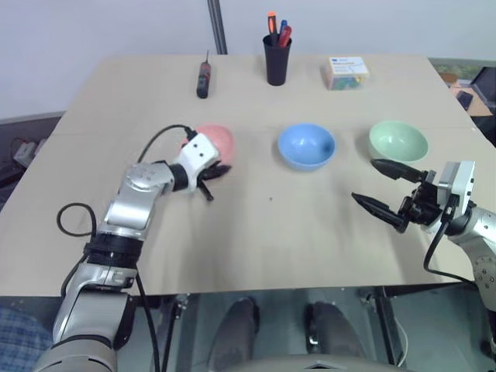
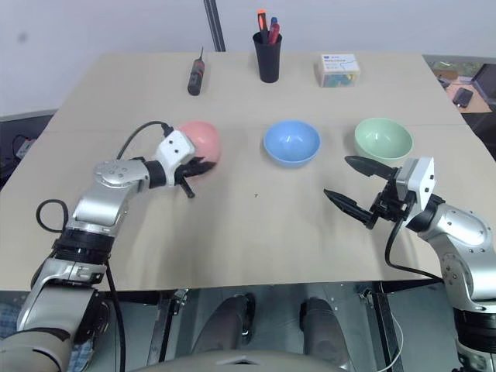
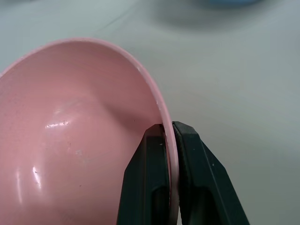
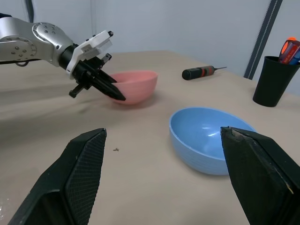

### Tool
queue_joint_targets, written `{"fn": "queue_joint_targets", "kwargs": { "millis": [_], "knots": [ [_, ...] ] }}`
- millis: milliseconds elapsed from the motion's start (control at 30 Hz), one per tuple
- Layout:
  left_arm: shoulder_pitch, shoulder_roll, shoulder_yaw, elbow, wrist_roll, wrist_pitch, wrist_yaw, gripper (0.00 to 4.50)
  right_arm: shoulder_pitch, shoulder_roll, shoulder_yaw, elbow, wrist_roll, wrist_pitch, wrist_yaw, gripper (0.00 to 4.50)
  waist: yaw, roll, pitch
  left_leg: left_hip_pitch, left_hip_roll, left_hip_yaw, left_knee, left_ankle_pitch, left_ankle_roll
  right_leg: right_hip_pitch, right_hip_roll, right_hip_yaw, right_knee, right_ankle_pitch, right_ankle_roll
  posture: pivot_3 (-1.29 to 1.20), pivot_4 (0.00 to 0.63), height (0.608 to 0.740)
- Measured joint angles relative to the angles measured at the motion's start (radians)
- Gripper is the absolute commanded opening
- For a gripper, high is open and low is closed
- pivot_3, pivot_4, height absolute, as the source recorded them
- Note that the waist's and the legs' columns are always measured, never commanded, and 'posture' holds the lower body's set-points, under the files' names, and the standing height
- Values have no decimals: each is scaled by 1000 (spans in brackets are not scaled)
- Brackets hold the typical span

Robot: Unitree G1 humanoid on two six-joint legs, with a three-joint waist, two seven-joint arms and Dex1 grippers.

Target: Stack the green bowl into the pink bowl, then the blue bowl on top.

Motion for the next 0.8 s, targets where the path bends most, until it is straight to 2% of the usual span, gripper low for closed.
{"fn": "queue_joint_targets", "kwargs": {
  "millis": [133,300,533,667,800],
  "knots": [
    [25,32,-69,-163,-38,45,-108,44,1,1,-1,1,-1,0,2,4114,1,0,0,1,0,0,0,0,0,0,0,0,0,0,0,0,150,740],
    [25,49,-135,-188,4,-5,-144,44,1,5,0,2,-9,-10,1,4114,2,0,0,1,0,0,1,0,0,0,0,0,0,0,0,0,150,740],
    [-19,-49,-233,-104,139,-201,-116,44,-1,6,10,7,-22,-15,-1,4114,9,0,0,0,0,0,2,0,0,1,0,0,0,0,0,0,150,740],
    [-47,-113,-280,-64,165,-270,-116,44,-1,7,11,7,-25,-16,-3,4114,8,0,0,0,0,0,2,0,0,0,0,0,0,0,0,0,150,740],
    [-60,-129,-295,-48,179,-300,-129,44,0,7,11,7,-27,-16,-5,4114,0,0,0,0,0,0,2,0,0,0,1,0,1,0,0,0,150,740]
  ]
}}
